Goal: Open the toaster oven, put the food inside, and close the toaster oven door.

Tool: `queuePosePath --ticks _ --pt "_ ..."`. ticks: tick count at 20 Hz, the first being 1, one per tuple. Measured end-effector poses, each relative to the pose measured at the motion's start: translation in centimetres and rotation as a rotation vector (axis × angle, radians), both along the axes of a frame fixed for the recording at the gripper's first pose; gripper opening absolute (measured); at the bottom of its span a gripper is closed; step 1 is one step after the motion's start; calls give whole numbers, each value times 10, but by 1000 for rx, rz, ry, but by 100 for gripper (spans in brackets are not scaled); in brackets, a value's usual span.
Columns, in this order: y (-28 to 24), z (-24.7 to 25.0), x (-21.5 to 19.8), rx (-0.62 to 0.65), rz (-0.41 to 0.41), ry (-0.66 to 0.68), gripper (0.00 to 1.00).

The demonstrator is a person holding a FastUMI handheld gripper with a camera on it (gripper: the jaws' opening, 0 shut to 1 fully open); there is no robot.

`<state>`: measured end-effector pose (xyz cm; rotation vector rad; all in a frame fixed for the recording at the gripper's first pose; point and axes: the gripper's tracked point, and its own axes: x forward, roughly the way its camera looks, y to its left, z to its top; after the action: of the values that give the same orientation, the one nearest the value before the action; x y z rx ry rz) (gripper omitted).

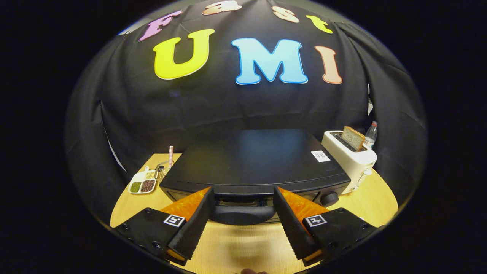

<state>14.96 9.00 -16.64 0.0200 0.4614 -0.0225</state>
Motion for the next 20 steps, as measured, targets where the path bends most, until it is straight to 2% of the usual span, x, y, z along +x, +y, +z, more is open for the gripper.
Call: queuePosePath --ticks 3,6,11,14,20 --pt "1 -5 2 -18 -5 4 96" --pt "2 -8 -1 -65 12 5 99" --pt "3 -7 -6 -35 19 63 99" --pt "5 -15 -25 -20 31 122 99" --pt "5 -23 -47 -6 40 138 98"
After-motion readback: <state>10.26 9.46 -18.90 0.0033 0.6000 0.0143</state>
